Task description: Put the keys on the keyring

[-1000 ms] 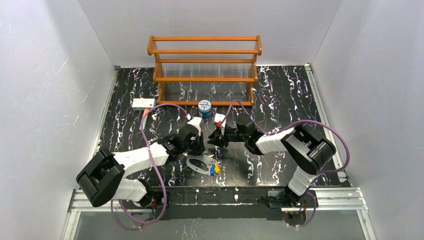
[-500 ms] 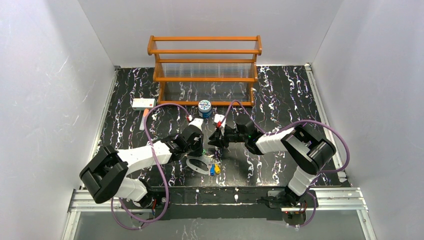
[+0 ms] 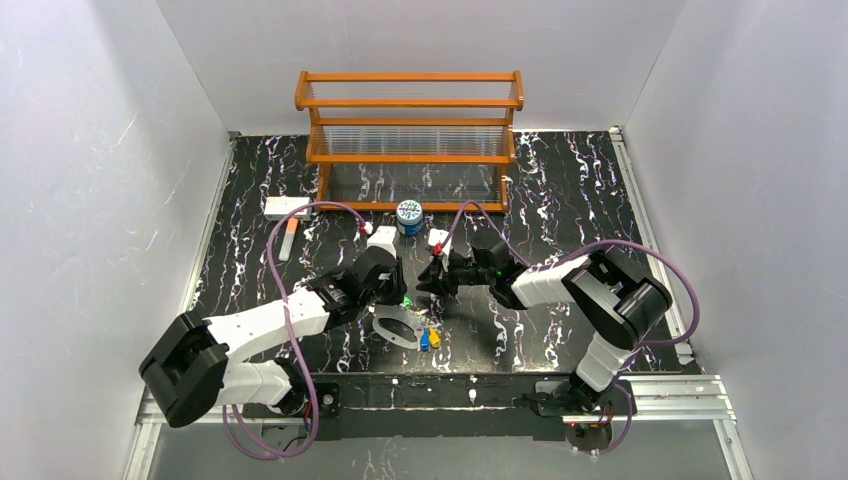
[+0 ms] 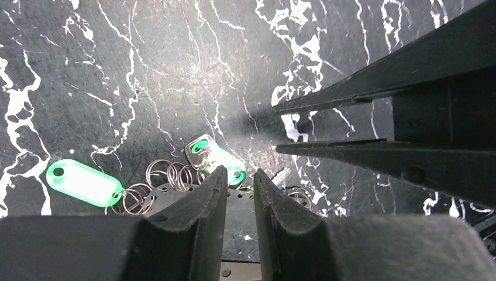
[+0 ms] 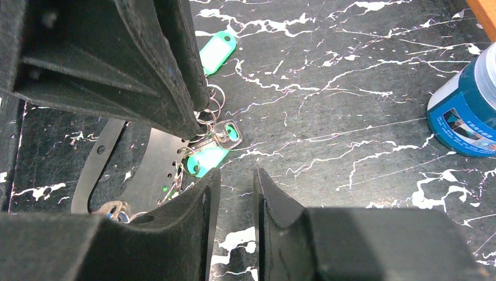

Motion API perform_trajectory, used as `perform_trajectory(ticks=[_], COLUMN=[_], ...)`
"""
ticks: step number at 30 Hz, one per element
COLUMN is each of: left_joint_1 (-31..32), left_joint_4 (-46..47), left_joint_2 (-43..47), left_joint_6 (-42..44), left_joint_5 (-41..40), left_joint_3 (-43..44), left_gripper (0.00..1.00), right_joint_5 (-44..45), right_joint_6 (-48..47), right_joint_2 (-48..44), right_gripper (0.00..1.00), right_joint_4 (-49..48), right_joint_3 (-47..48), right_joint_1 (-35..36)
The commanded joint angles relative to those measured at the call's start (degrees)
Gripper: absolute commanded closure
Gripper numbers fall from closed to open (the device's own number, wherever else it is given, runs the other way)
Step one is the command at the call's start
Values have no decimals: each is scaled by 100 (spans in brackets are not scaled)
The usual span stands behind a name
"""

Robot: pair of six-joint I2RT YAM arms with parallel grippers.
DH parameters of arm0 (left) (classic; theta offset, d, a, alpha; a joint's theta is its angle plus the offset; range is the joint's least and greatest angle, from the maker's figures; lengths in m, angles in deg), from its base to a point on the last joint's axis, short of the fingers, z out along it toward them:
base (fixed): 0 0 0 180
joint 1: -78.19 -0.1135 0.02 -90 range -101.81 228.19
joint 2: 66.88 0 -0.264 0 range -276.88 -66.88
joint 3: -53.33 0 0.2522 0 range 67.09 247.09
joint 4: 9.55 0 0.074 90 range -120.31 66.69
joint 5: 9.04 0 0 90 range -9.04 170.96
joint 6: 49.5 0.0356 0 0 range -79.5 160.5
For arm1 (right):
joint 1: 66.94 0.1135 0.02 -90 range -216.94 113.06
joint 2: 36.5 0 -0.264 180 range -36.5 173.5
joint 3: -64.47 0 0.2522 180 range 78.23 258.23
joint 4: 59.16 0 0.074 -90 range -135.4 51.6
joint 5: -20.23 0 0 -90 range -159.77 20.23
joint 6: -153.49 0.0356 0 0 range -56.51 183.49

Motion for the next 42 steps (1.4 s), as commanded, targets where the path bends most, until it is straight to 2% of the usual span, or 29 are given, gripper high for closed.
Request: perform_trajectory(ticks=[1, 6, 13, 28, 32, 38, 42], left_joint_1=[25, 24, 24, 24, 27, 25, 27], left_joint_4=[-111, -309, -679, -523, -505, -505, -479], left_joint_2=[133, -127, -254, -742, -917, -843, -654], left_joint_6=[-517, -912, -1203, -1073, -1013, -884, -730], left_joint_5=[-298, -238, -500, -441, -386, -424, -439], left_joint_3=[10, 77, 146, 249, 291, 268, 193], left_gripper=[80, 82, 76, 81, 85, 100, 100], right_joint_5=[-85, -85, -74, -63, -53, -34, -31], right_joint_6=[-24, -30, -50, -59, -59, -77, -47], right_joint_2=[-84, -92, -110, -119, -127, -171, -242], right_gripper=[65, 65, 65, 66, 66, 66, 66], right_joint_4=[-84, -67, -15, 66, 74, 101, 64], right_joint_3=[167, 163, 154, 172, 180, 189, 190], right_joint_1=[-20, -19, -19, -22, -31, -35, -52])
